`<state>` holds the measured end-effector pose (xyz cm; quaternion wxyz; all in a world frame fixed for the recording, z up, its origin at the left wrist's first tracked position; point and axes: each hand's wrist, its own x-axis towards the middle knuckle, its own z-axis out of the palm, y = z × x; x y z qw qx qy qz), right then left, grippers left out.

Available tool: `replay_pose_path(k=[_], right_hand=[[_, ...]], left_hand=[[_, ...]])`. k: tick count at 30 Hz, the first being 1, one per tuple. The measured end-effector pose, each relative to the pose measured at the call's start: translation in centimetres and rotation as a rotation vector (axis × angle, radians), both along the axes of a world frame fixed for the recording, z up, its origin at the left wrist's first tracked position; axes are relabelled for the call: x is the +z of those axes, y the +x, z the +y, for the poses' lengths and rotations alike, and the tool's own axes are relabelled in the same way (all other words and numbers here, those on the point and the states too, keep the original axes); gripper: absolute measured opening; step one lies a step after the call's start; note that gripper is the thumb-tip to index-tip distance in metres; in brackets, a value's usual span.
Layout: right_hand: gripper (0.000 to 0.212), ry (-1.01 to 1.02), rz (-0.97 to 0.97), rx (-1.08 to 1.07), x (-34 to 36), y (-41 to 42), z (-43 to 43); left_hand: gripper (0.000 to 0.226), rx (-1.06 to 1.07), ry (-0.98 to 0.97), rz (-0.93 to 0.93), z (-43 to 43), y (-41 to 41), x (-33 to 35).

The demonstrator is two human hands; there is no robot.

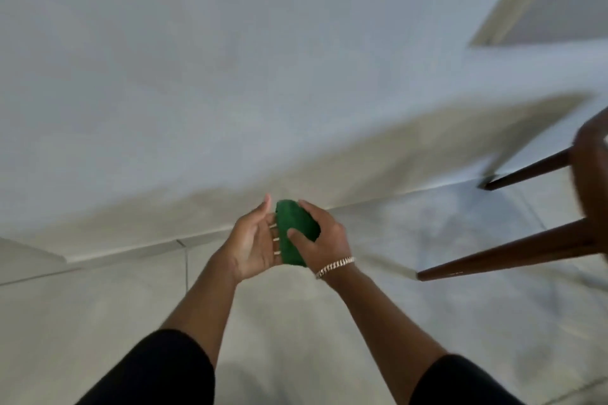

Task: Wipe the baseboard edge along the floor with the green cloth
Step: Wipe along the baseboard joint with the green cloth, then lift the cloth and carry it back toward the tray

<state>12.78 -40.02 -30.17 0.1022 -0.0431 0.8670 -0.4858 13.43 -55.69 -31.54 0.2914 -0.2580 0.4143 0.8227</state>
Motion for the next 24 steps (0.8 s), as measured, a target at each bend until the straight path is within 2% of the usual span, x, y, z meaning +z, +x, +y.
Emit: replay_pose_path(k=[2,4,7,8,10,12,17,20,24], right_hand=[[0.059,-0.109,-0.073,-0.028,7.2,1.3,1.3],[0.064,-0.220,-0.158,-0.152,14.5,2.8,3.2],[0.083,-0.428,-0.451,-0.315,24.1,5.3,7.1],[0.083,-0.507,-0.570,-0.335,26.8,6.1,8.9],[0.066,-0.614,-0.691,-0.308,31.4,7.5,12.3],[0.049,-0.630,-0.662,-0.334,35.3,8.1,15.8],[0.036,-0.501,-0.467,-0.442,39.9,7.0,25.9],[0.035,-0.379,-0.405,-0.433,39.2,3.8,33.2],[0.036,-0.263,-0.368,-0.444,34.8,-2.1,44.3]], left_hand=[[0.053,0.041,-0.046,0.016,1.5,1.3,7.5],[0.045,0.063,-0.105,0.034,2.8,3.0,14.6],[0.039,0.041,-0.115,0.038,5.2,5.8,24.8],[0.040,0.015,-0.123,0.046,6.3,6.6,28.1],[0.041,-0.021,-0.145,0.064,8.3,7.7,33.2],[0.038,-0.053,-0.218,0.075,11.0,7.9,36.9],[0.039,-0.125,-0.354,0.145,22.3,5.7,41.1],[0.035,-0.092,-0.316,0.072,29.7,3.1,40.2],[0.030,-0.065,-0.295,-0.028,40.9,-2.0,36.2]])
